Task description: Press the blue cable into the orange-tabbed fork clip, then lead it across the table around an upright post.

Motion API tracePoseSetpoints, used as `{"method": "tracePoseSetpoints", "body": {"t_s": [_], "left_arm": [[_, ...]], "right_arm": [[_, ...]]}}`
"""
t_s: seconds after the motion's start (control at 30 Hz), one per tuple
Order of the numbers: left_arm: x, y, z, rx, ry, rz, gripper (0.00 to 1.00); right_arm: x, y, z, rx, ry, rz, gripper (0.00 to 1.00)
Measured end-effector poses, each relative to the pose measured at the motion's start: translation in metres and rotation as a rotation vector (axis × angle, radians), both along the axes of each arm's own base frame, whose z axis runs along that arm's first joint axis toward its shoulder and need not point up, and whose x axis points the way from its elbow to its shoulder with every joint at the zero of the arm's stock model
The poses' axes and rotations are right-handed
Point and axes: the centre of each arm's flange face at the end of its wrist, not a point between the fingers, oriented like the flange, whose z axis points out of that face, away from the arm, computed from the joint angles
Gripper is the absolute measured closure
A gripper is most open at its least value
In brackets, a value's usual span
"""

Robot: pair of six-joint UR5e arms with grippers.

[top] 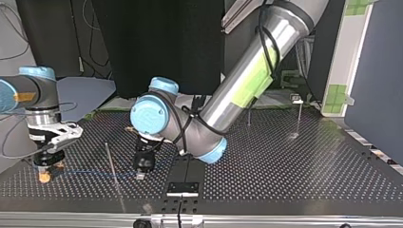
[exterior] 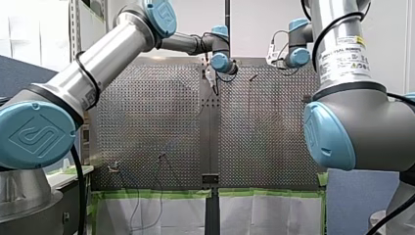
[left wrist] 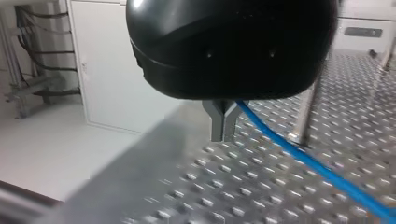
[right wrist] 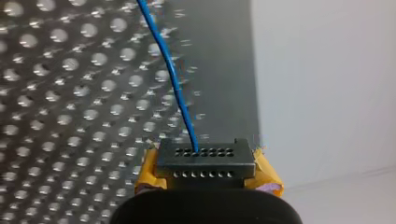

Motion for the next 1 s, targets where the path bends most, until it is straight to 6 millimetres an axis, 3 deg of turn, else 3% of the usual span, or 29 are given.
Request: {"method": "tracePoseSetpoints", "body": {"t_s": [0.23,0.4,0.63,0.7,0.77,0.8,0.83,0.9,0.97,1.0], "left_arm": [[0.010,-0.005,-0.029,0.021,0.028,0.002,1.00],[0.016,-0.012,-0.061,0.048,0.060,0.000,1.00],[0.014,-0.018,-0.083,0.070,0.085,-0.006,1.00],[0.012,-0.018,-0.088,0.080,0.091,-0.006,0.96],[0.012,-0.018,-0.091,0.089,0.094,-0.005,0.81],[0.012,-0.017,-0.092,0.094,0.094,-0.003,0.81],[0.012,-0.017,-0.093,0.099,0.093,-0.002,0.72],[0.012,-0.017,-0.093,0.109,0.091,0.002,0.67],[0.012,-0.016,-0.093,0.117,0.090,0.009,0.53],[0.013,-0.015,-0.094,0.121,0.092,0.013,0.53]], "right_arm": [[0.000,-0.013,-0.035,0.054,0.016,0.047,1.00],[0.002,-0.012,-0.057,0.083,0.025,0.091,1.00],[0.013,-0.005,-0.098,0.126,0.032,0.163,1.00],[0.015,-0.004,-0.106,0.138,0.033,0.168,1.00],[0.017,-0.001,-0.115,0.149,0.033,0.166,1.00],[0.017,0.000,-0.119,0.152,0.032,0.163,1.00],[0.017,0.001,-0.124,0.157,0.030,0.157,1.00],[0.016,0.003,-0.131,0.162,0.024,0.146,1.00],[0.016,0.005,-0.140,0.166,0.017,0.131,1.00],[0.015,0.006,-0.144,0.168,0.014,0.125,1.00]]}}
